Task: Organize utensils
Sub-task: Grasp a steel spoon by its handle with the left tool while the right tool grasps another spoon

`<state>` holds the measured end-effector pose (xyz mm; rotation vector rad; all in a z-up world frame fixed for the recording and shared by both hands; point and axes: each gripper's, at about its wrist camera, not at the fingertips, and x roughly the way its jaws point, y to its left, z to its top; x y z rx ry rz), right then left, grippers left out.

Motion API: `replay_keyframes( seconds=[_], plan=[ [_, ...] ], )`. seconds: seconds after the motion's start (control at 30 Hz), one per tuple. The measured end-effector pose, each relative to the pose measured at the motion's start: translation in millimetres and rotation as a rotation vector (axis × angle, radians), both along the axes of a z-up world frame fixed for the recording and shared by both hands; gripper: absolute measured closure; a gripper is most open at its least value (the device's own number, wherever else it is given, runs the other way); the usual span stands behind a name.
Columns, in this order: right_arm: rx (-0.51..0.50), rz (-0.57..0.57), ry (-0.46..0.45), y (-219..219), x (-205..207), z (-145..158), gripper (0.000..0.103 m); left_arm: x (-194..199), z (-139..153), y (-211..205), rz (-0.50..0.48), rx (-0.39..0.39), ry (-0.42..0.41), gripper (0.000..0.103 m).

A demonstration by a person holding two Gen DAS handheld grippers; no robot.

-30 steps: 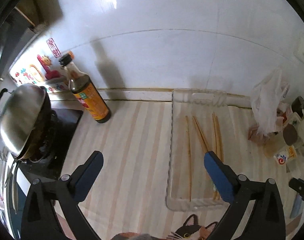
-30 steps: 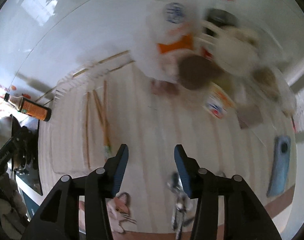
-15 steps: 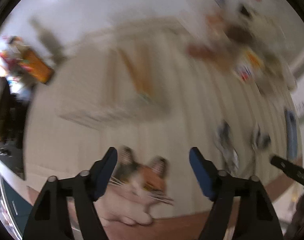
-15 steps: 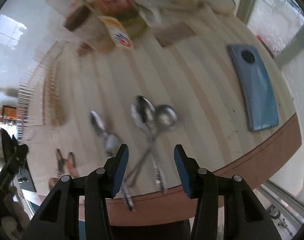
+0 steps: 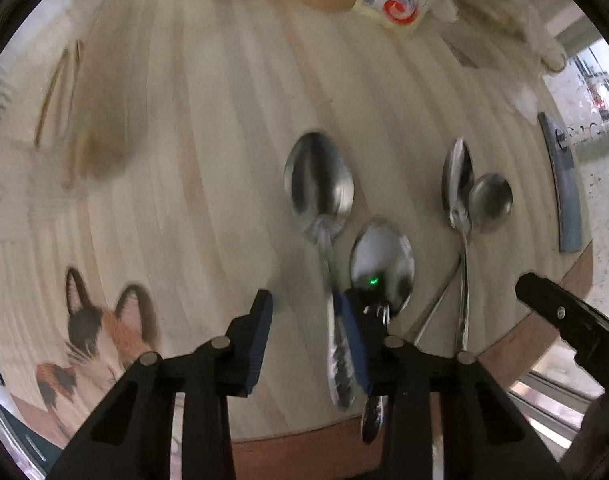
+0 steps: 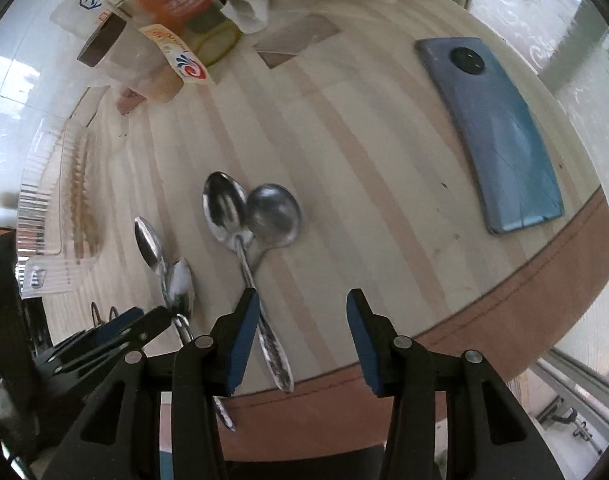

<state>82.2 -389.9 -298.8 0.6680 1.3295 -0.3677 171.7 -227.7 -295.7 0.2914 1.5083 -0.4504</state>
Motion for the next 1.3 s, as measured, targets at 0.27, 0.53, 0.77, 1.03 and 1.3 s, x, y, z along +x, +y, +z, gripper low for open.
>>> replay_keyframes(
  seconds=[0.27, 0.53, 0.77, 1.03, 1.3],
  plan=[
    [0.022, -0.024, 0.015, -1.4, -9.5, -5.8, 0.055, -11.3, 0.1, -14.6, -0.034, 0.069, -0.087, 0.099],
    [0.058, 0.082, -0.023, 31.7, 9.8, 2.5, 0.055, -32.0, 8.6, 59.2, 0.100, 0.108, -0.087, 0.099],
    [0.035, 0.243, 0.014, 92.0, 45.4, -12.7, 0.055, -55.2, 1.5, 122.3, 0.262, 0.144, -0.062, 0.099],
    [-0.198, 0.410, 0.100, 138.3, 66.0, -22.6, 0.097, -72.0, -16.2, 162.0, 0.382, 0.125, -0.024, 0.098],
    [-0.181, 0.546, 0.094, 191.7, 76.2, -20.0, 0.100, -41.4, -11.0, 202.8, 0.384, 0.074, 0.000, 0.098]
  ],
)
